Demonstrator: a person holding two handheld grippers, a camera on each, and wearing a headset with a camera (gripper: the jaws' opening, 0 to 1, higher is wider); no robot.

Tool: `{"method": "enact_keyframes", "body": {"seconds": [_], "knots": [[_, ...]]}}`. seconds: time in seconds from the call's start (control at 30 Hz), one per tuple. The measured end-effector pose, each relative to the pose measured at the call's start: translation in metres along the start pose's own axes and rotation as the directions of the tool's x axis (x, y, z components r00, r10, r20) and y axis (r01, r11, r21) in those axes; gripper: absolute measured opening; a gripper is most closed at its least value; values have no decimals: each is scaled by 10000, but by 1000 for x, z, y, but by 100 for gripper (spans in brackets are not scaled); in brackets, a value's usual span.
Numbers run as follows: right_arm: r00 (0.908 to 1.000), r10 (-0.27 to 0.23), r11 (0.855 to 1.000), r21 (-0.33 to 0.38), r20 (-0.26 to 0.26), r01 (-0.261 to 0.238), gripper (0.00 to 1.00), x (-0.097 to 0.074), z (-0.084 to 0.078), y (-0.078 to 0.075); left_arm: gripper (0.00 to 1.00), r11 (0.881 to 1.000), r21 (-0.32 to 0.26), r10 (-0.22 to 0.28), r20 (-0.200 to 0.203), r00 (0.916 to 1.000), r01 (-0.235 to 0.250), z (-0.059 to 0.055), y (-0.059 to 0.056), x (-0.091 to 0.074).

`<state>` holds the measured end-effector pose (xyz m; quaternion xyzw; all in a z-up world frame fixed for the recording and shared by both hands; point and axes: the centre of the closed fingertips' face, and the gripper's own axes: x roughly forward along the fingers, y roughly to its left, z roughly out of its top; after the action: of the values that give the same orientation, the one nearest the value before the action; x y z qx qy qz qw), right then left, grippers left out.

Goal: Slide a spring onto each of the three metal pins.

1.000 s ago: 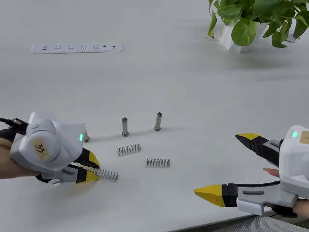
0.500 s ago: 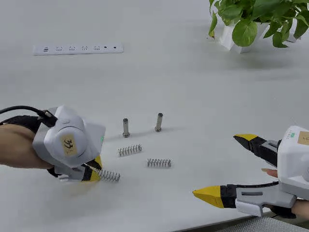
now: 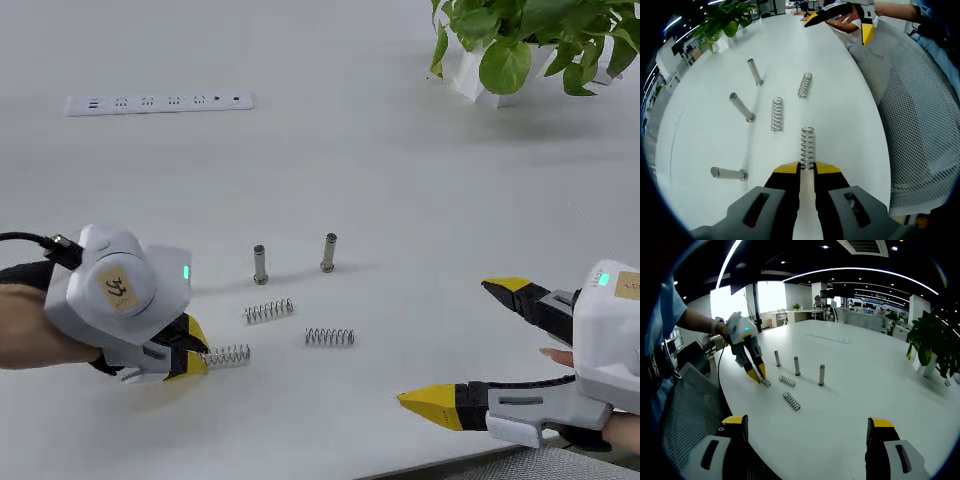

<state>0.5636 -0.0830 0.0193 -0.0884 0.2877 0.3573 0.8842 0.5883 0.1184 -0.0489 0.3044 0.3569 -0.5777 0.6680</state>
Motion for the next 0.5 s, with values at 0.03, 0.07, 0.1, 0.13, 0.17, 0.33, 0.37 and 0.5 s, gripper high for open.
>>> {"method": "enact_keyframes", "body": {"seconds": [0.03, 0.07, 0.1, 0.13, 0.17, 0.33, 0.37, 0.5], "knots": [[10000, 11, 10000, -5, -9, -11, 99, 0, 0, 0, 6, 9997, -259, 51, 158, 9999, -47, 0, 0, -1], [10000, 24, 10000, -19, -28, -24, 99, 1, 0, 0, 6, 9979, -635, 162, 408, 9990, -136, 0, 0, -1], [10000, 33, 10000, -20, -26, -33, 98, 1, 0, 0, 6, 9961, -861, 232, 592, 9980, -181, 0, 0, -1], [10000, 57, 10000, 3, -8, -57, 98, 1, 1, 0, 6, 9914, -1277, 388, 879, 9954, -274, 1, 0, -1], [10000, 74, 10000, 23, 6, -74, 98, 0, 2, 1, 6, 9878, -1533, 436, 1054, 9935, -271, 1, -1, -2], [9999, 164, 9999, -7, 49, -164, 98, 2, 6, 2, 6, 9674, -2510, 863, 1967, 9767, -349, 9, -6, -5], [9998, 188, 9998, -10, 48, -188, 98, 2, 7, 2, 6, 9645, -2619, 917, 2091, 9736, -346, 10, -6, -6], [9994, 332, 9994, -118, 34, -331, 96, 4, 11, 6, 6, 9541, -2943, 1432, 2847, 9478, -558, 25, -5, -12]]}}
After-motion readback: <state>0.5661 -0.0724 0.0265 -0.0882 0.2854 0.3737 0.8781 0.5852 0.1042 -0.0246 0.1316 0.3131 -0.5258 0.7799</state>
